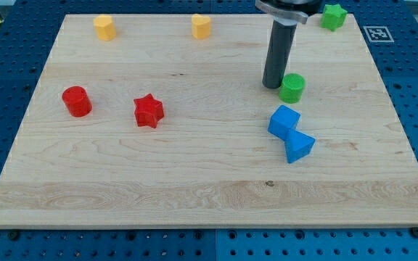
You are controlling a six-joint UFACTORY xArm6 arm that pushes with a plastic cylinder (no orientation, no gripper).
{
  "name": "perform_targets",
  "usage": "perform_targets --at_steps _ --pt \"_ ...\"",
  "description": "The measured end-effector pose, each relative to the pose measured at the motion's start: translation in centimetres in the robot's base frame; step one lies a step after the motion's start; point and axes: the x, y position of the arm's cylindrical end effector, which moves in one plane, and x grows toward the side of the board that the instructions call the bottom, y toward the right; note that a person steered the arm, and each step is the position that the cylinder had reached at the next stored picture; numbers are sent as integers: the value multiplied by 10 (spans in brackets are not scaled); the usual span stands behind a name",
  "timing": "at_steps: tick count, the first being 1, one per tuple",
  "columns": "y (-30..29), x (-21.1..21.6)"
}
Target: Keep the blue cube at the bottom left side of the board
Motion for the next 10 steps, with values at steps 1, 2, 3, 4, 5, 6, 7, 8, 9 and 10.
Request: perform_targets --at_steps 1,2,3,4,5,6,7,8,9,10 --pt "4 10" --pt "22 13" --pt "26 6" --pt "32 1" --pt "67 15" --pt "106 21" --pt "116 21" --pt "116 25" --pt "117 32" --pt "117 32"
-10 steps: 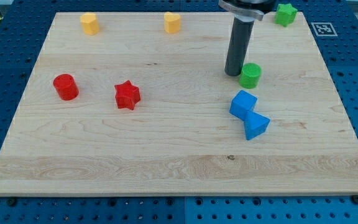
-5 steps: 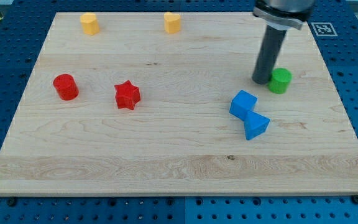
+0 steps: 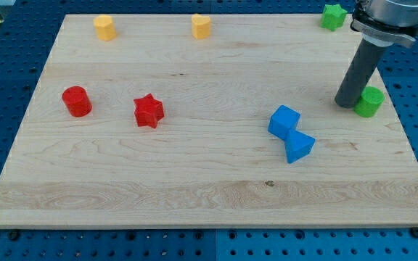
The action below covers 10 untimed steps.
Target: Keep the blue cube at the bottom left side of the board
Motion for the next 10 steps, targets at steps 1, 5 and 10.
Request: perform_targets --at_steps 1,5,10 --pt "-1 0" --pt "-25 4" --pt "-98 23"
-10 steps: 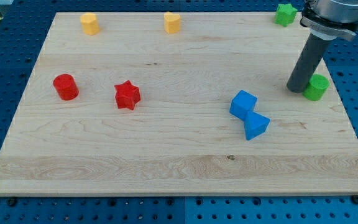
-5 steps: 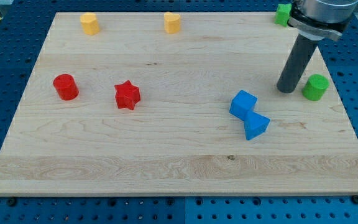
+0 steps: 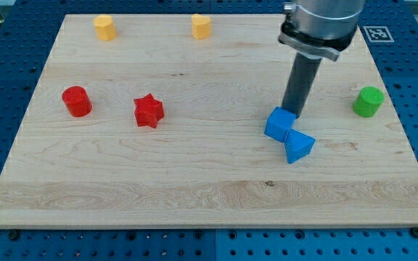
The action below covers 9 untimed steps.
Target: Keep the blue cube at the bottom left side of the board
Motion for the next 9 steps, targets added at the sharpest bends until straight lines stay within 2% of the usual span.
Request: perform_targets --at_steps 4,7,9 --pt "-59 37" --pt "-54 38" --pt "-51 61"
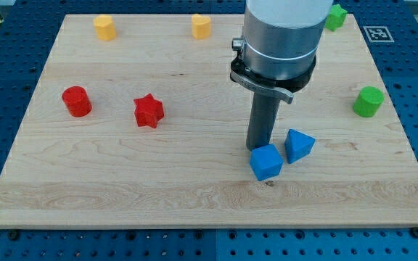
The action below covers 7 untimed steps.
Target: Keep the blue cube at the bottom left side of the board
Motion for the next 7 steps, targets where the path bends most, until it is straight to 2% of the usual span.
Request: perform_targets --at_steps 1,3,4,7 --pt "38 1" --pt "42 39" --pt "42 44" --pt "-8 42"
